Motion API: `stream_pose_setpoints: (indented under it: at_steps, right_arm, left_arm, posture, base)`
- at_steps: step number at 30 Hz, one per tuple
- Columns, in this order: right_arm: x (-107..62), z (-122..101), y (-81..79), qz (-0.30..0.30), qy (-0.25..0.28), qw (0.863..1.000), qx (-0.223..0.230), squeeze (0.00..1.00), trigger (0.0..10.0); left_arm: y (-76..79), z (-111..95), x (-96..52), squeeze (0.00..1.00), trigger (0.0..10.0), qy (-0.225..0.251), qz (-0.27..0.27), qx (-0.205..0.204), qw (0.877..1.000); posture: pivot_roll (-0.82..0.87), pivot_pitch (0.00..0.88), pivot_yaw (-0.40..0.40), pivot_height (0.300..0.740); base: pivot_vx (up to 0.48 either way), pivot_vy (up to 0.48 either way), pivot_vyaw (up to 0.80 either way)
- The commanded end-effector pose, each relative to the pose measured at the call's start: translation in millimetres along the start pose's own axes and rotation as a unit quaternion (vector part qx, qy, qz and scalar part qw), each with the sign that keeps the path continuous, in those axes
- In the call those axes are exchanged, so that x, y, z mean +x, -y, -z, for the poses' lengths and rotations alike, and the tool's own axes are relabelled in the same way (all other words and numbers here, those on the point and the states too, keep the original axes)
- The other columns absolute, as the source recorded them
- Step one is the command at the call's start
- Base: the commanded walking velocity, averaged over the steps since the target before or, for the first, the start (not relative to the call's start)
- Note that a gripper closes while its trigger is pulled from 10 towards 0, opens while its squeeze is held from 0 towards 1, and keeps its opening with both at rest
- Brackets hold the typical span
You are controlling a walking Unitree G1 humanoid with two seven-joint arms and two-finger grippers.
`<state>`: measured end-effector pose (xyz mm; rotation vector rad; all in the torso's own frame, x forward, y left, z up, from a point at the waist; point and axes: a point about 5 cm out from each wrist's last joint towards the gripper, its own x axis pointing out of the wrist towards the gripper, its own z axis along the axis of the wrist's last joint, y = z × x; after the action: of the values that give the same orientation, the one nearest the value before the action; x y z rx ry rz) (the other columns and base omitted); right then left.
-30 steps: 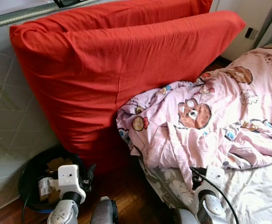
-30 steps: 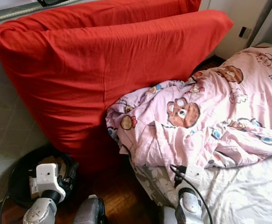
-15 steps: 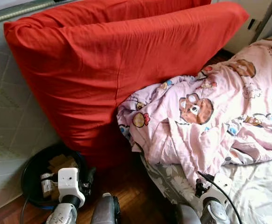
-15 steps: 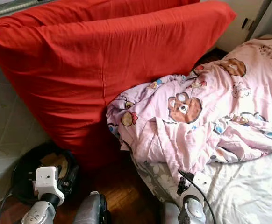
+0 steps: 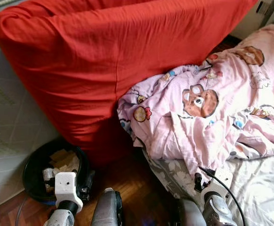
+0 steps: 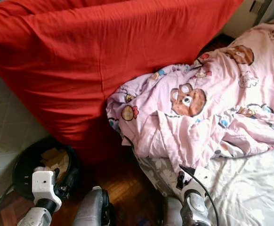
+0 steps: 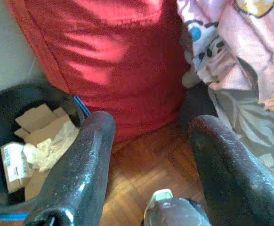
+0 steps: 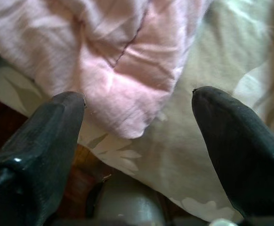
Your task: Clean up the room
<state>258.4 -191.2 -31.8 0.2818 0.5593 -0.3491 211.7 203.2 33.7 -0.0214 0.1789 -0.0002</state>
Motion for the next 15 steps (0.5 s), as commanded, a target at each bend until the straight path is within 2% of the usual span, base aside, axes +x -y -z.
stream_pose_setpoints:
  at_steps: [1,4,6,15]
  right_arm:
    - [-1.2,5,0.3,-0.001,-0.012,1.0,-0.015,0.0,10.0]
    - [-0.5,3,-0.7,-0.002,-0.007,1.0,-0.022,0.0,10.0]
    - [2.0,-7,-5.2,-0.015,0.014,0.999,-0.029,0.0,10.0]
    - [4.3,-14,-4.7,-0.01,0.021,0.999,-0.041,0.0,10.0]
  left_arm:
    - [-2.8,3,-6.8,0.0,10.0,-0.012,-0.002,0.003,1.0]
    - [-3.0,2,-9.2,0.0,10.0,-0.013,-0.002,0.003,1.0]
    - [-4.0,-2,-12.2,0.0,10.0,-0.011,-0.004,0.005,1.0]
    - [-0.1,-14,-11.9,0.0,10.0,0.005,-0.002,0.003,1.0]
  posture:
    - [0.09,0.293,0.083,0.632]
    - [0.09,0.294,0.084,0.632]
    - [0.11,0.318,0.084,0.632]
    - [0.13,0.357,0.087,0.632]
  base:
    - [0.0,0.0,0.0]
    - [0.0,0.0,0.0]
    - [0.0,0.0,0.0]
    - [0.0,0.0,0.0]
